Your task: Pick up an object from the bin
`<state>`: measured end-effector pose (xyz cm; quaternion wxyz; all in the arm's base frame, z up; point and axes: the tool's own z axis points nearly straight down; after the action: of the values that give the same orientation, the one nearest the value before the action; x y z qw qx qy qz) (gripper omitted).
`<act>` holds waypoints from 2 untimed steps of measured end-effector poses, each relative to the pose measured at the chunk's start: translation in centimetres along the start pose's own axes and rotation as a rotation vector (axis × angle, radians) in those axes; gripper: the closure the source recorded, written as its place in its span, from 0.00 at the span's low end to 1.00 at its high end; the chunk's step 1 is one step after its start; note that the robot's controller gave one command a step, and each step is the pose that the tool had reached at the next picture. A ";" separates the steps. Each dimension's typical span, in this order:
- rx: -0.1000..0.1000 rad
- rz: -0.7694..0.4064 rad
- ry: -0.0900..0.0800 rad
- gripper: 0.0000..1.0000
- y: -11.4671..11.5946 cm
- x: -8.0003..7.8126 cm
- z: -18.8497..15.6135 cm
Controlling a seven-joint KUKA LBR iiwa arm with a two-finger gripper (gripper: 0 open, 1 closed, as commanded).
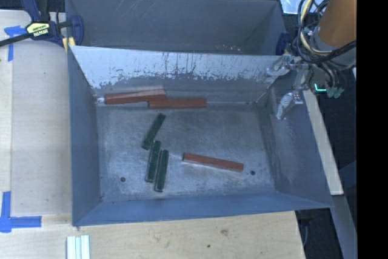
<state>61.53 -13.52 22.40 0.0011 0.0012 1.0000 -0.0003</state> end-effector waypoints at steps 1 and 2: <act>0.000 -0.002 -0.002 0.00 0.0 -0.1 -0.1; 0.001 -0.040 -0.004 0.00 2.0 3.8 6.6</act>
Offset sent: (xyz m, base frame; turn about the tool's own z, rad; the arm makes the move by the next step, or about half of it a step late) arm -0.0804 0.0428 -0.1427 -0.0896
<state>57.80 -11.56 15.76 0.0033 -0.0188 0.9998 -0.0008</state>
